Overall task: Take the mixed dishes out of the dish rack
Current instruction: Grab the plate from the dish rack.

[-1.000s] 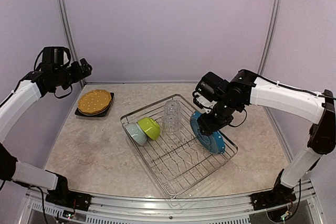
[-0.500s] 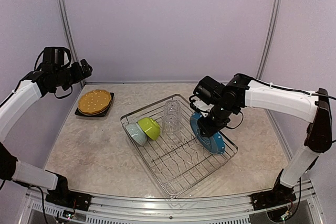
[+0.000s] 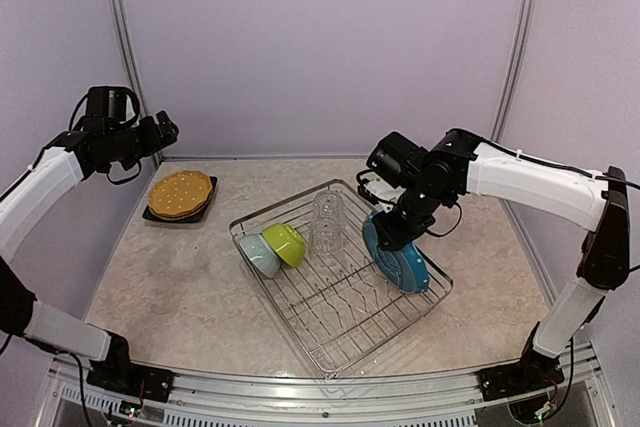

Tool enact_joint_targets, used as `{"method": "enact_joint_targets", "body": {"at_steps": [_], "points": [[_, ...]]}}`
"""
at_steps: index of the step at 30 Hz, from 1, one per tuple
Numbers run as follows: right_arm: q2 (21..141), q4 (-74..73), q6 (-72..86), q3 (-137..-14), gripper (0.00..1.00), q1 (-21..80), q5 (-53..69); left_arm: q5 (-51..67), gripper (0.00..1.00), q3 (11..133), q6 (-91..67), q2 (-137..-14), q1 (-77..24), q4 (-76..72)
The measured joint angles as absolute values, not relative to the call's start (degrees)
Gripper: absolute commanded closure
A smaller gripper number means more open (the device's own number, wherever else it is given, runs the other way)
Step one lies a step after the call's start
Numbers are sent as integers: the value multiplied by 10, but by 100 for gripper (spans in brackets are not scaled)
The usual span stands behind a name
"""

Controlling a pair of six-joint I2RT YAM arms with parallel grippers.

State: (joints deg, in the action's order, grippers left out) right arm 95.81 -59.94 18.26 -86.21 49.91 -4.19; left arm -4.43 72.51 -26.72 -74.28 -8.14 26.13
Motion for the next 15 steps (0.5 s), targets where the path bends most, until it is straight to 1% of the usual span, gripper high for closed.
{"method": "enact_joint_targets", "body": {"at_steps": [6, 15], "points": [[958, -612, 195, -883, 85, 497, -24, -39, 1, 735, -267, -753, -81, 261], [959, -615, 196, -884, 89, 494, -15, -33, 1, 737, -267, -761, -81, 261]]}}
